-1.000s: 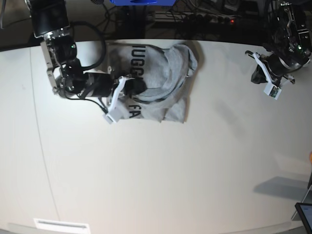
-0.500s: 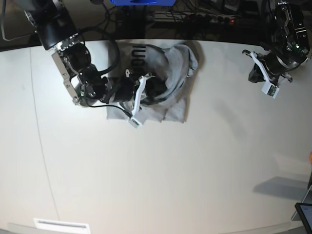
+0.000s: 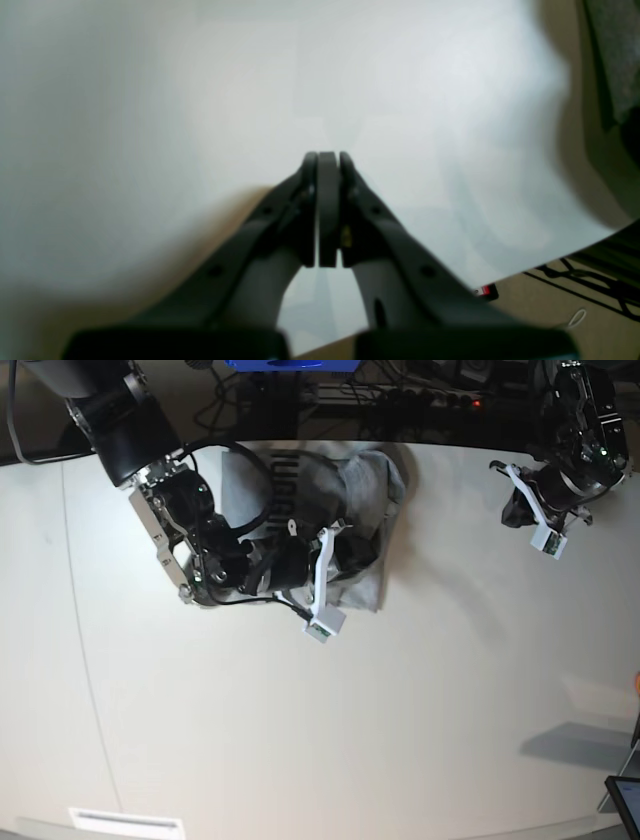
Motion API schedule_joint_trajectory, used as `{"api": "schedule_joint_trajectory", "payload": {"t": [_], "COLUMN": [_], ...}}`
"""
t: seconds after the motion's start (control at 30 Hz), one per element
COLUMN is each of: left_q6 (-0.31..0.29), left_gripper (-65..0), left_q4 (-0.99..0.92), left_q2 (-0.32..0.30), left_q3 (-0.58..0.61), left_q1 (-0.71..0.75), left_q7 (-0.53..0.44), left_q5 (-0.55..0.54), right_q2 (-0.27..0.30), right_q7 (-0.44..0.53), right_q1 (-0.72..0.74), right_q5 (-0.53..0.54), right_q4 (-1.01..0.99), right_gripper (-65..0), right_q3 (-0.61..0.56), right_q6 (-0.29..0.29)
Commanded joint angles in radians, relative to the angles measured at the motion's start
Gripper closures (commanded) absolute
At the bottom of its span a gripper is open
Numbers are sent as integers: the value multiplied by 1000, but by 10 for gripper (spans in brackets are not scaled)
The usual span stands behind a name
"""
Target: Fold the T-shirt properly
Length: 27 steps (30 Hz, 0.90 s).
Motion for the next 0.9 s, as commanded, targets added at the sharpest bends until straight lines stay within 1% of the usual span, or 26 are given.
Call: {"api": "schedule_joint_trajectory", "payload": {"t": [0.0,0.13,0.2,0.3,0.33,0.37,0.43,0.47,0.53,0.6,0.73,0.8,0.87], "left_q6": [-1,-1,-1,-1,-1,-1,-1,-1,-1,-1,-1,-1,-1], "left_gripper": [-3,-3,-3,-3,-3,-3,-3,-3,-3,-3,-3,-3,-3], "left_q4": [14,12,12,12,12,12,12,12,12,12,12,9,4], "left_q2": [-19,-17,-17,-17,-17,-17,-17,-17,-17,-17,-17,-17,-17], "left_q3": [-7,-7,-7,-7,-7,-7,-7,-7,-7,-7,-7,-7,-7], "left_q1": [-3,-2,0,0,0,1,4,4,6,6,0,-3,-5], "left_q7": [-16,-16,-16,-16,-16,-16,-16,-16,-16,-16,-16,-16,-16], "left_q5": [-13,-13,-13,-13,-13,-13,-13,-13,-13,-13,-13,-13,-13], "right_q2": [-12,-43,-67,-72,-67,-57,-9,12,43,74,132,149,154], "right_q7": [16,16,16,16,14,8,5,2,-15,-12,-12,-12,-12], "right_q1": [31,46,64,101,115,123,127,121,93,41,-49,-92,-114], "right_q5": [23,23,23,23,23,23,29,35,84,127,132,130,129], "right_q4": [13,-35,-81,-85,-62,-41,22,50,68,90,128,128,130], "right_gripper": [-4,-4,-4,-3,-3,-3,-3,-3,-3,-3,-3,-3,-3], "right_q3": [-4,-11,-37,-90,-93,-84,-47,-20,34,103,224,258,264], "right_q6": [7,7,7,7,-4,-36,-154,-203,-262,-274,-271,-271,-269]}}
